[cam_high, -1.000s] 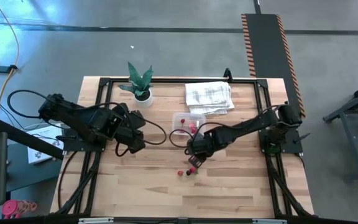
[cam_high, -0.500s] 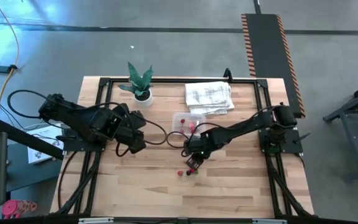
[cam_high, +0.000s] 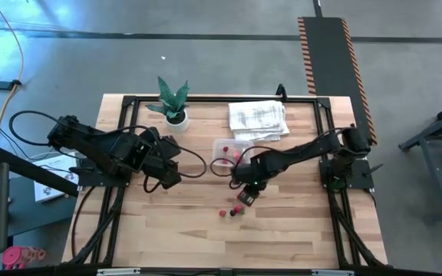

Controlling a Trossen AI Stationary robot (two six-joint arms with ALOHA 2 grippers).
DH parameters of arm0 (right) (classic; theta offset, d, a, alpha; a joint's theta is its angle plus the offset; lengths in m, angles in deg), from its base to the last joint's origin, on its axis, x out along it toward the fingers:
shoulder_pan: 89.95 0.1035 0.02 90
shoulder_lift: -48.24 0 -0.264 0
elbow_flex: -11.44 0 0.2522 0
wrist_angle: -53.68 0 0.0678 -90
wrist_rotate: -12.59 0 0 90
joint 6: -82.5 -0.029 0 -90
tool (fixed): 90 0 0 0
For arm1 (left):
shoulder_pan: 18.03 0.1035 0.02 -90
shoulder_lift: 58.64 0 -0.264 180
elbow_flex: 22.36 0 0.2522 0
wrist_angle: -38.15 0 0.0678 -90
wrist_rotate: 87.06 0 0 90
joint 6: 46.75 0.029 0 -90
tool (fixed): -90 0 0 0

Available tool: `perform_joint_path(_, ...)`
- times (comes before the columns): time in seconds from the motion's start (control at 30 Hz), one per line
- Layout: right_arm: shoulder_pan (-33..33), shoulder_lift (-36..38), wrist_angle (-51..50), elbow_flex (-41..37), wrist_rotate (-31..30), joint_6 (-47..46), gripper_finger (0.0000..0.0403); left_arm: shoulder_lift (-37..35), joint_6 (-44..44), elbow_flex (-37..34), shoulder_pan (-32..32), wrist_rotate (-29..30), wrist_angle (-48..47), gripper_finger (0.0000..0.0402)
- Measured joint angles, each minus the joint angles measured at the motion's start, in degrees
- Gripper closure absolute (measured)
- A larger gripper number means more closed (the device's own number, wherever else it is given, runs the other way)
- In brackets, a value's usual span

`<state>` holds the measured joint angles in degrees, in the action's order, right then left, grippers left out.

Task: Pick and placing Produce into tupperware
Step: Put the strawberry into the transparent bin

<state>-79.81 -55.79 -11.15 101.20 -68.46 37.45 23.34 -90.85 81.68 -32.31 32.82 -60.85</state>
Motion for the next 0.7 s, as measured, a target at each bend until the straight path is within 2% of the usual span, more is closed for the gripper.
perform_joint_path(0.27, -2.1, 0.0, -0.1, 0.0, -0.4, 5.5, 0.0295, 0.0, -0.9, 0.0, 0.0, 0.4, 1.4, 0.0167)
perform_joint_path(0.43, -2.4, 0.0, 0.2, -0.1, -2.8, 8.8, 0.0290, 0.0, -1.8, 0.0, 0.0, 0.8, 1.5, 0.0167)
perform_joint_path(0.57, -2.4, 1.8, 2.7, -4.1, -1.9, 8.8, 0.0271, 0.0, -3.0, 0.0, 0.0, 1.1, 1.6, 0.0167)
perform_joint_path(0.7, -1.7, 7.9, 6.0, -10.4, -1.8, 4.5, 0.0248, 0.0, -4.0, 0.0, 0.0, 1.3, 1.7, 0.0167)
